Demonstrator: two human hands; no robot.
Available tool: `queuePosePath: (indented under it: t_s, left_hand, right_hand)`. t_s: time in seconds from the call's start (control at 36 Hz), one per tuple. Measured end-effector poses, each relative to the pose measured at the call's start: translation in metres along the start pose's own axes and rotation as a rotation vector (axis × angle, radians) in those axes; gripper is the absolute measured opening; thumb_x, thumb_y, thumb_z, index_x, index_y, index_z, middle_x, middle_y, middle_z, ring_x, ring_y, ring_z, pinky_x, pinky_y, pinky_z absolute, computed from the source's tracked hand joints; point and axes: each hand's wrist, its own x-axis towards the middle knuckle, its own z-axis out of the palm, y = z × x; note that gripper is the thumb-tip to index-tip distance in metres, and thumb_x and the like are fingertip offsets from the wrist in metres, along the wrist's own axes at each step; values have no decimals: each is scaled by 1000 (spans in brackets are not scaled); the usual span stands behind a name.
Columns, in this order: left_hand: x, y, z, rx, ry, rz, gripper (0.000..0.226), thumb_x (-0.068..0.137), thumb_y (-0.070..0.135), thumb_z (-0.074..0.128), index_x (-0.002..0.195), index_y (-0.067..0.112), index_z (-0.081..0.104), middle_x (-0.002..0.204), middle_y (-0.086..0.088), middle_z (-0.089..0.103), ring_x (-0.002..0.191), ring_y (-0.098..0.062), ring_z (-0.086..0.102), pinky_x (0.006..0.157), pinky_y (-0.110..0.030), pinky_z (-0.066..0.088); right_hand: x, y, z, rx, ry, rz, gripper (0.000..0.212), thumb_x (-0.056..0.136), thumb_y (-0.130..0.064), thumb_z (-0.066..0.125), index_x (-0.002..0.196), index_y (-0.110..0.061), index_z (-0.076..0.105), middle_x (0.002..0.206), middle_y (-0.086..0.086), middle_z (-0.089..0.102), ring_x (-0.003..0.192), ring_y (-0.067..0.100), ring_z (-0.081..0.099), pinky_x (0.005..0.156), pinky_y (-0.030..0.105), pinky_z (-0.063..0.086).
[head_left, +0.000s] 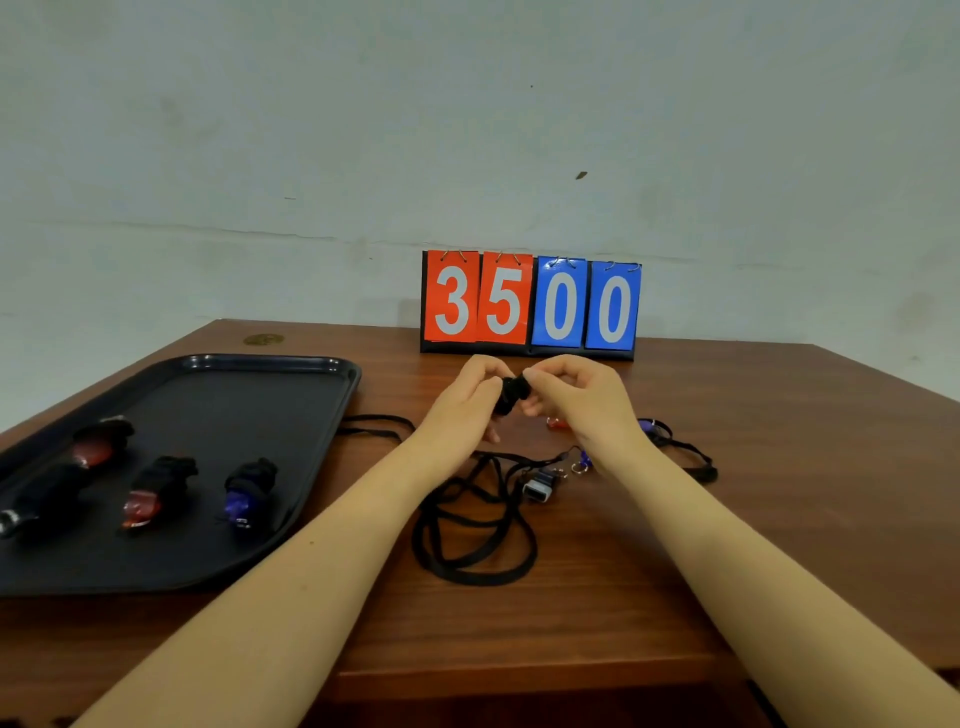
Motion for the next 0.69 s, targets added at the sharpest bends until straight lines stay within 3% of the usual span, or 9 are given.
queuePosePath:
  t_s: [0.17,0.39,0.53,0.69]
  left_hand:
    - [0,4,8,-122,33,-113,23,104,31,31,92,34,50,94,-2,54,63,-13,52,71,-33,50]
    - [-2,3,10,-244,32,-143,22,102,36,37,95,31,57,92,0,56,71,-12,49,70,-29,49]
    - [0,7,10,-405,125,-226,20,102,32,41,93,25,58,86,-2,56,68,-12,49,73,-31,48]
    - [-1,8,11,-494,120,-227,20,102,33,42,103,21,57,91,-3,61,71,-12,55,82,-34,49]
  right_hand:
    - [2,4,3,158,12,80,11,89,-10,64,97,-5,70,89,13,71,66,10,67,63,16,53]
    - [3,6,4,275,-36,140,19,91,-8,61,106,3,67,86,14,68,70,14,64,69,21,53]
    - [-1,7,10,22,-2,-3,13,92,-10,59,100,-6,68,84,10,70,70,14,67,65,19,53]
    - [-4,10,17,-263,135,-225,9,86,-22,69,95,-18,67,83,-5,68,74,8,66,67,22,57]
